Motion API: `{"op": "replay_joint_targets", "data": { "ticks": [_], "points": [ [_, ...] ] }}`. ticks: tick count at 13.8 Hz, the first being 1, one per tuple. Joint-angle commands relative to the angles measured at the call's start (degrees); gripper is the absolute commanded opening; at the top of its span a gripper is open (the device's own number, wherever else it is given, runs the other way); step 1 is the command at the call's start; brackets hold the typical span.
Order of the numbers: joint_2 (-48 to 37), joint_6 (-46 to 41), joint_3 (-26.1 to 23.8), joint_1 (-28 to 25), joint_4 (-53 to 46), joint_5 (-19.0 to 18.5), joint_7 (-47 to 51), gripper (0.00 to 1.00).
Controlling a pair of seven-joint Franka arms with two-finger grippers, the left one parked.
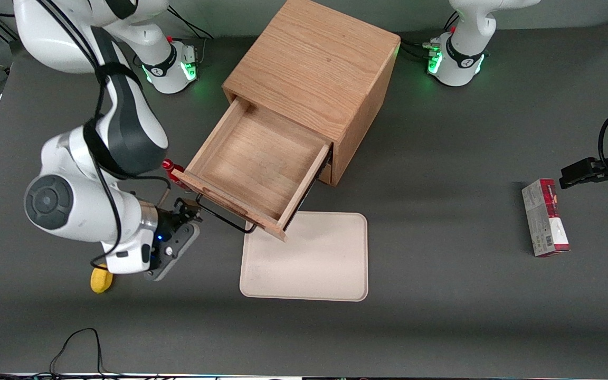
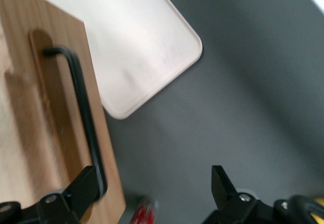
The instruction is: Open upper drawer
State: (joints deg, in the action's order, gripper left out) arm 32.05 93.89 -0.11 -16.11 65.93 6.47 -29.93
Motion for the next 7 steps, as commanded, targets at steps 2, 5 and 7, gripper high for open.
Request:
{"op": "replay_joint_targets", "data": {
  "ticks": [2,5,7],
  "points": [
    [-15.4,2.0,4.0,-0.4,20.3,-0.8,7.9,1.0],
    [-25.0,4.6,6.6,-0.4,31.7,-0.8,14.8,1.0],
    [-28.2,3.6,7.7,-0.2,34.3,-0.7,19.0,1.0]
  ]
}}
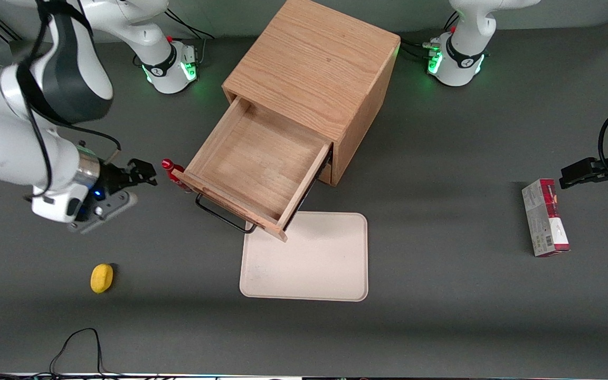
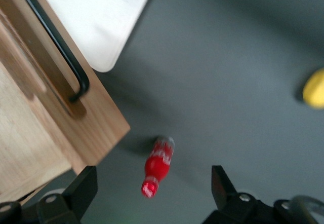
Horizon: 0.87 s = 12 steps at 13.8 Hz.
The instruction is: Open upper drawer
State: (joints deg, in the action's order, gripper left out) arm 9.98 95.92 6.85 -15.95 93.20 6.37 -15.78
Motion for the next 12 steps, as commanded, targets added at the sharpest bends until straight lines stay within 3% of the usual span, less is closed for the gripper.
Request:
{"op": "replay_joint_targets", "data": {
  "ticks": [1,3,8,10,12],
  "points": [
    [-6.5,-1.0,2.3,-0.2,6.6,-0.7,5.5,1.0],
    [-7.7,-0.8,5.3,-0.4,6.2,-0.6,5.6,1.0],
    [-9.4,-0.6,6.6,-0.4,6.1,-0.8,6.9,1.0],
    [-10.2,-0.6,6.9,-0.2,5.9,-1.0,14.3,0.98],
    [-10.9,-0.6,5.4,2.7,5.8,-4.5,14.7,1.0]
  ]
}}
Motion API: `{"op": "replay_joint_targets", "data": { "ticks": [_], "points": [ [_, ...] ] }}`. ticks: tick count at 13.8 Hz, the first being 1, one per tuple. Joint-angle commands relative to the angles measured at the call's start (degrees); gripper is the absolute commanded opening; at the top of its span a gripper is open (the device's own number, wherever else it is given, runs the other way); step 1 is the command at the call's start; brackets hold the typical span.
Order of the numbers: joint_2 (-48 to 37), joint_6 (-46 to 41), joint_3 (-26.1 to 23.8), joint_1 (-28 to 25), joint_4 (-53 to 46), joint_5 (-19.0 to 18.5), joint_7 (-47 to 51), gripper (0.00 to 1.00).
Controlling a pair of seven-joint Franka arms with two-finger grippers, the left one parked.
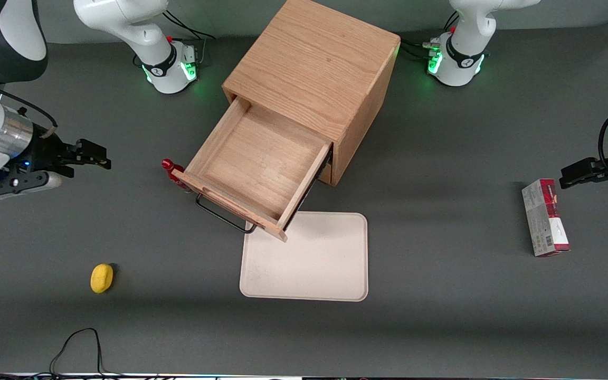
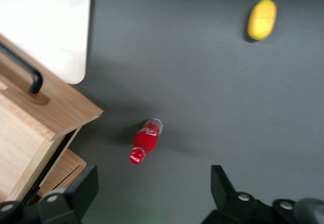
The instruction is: Open upper drawer
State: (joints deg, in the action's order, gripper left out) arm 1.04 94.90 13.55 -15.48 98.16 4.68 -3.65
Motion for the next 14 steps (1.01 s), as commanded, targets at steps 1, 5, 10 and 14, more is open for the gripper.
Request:
{"op": "replay_joint_targets", "data": {
  "ticks": [1,5,10,14],
  "points": [
    [-1.9,0.2,-4.5,4.5,0.8,-2.8,2.0,1.0],
    [-0.3,-3.5,-8.0,6.9,-2.9,-3.3,1.5,1.0],
    [1.2,-5.2,-7.4,4.5,-5.7,-3.4,0.4,1.0],
    [1.2,-5.3,-7.5,4.6,-6.0,-3.4,0.3,1.0]
  ]
}}
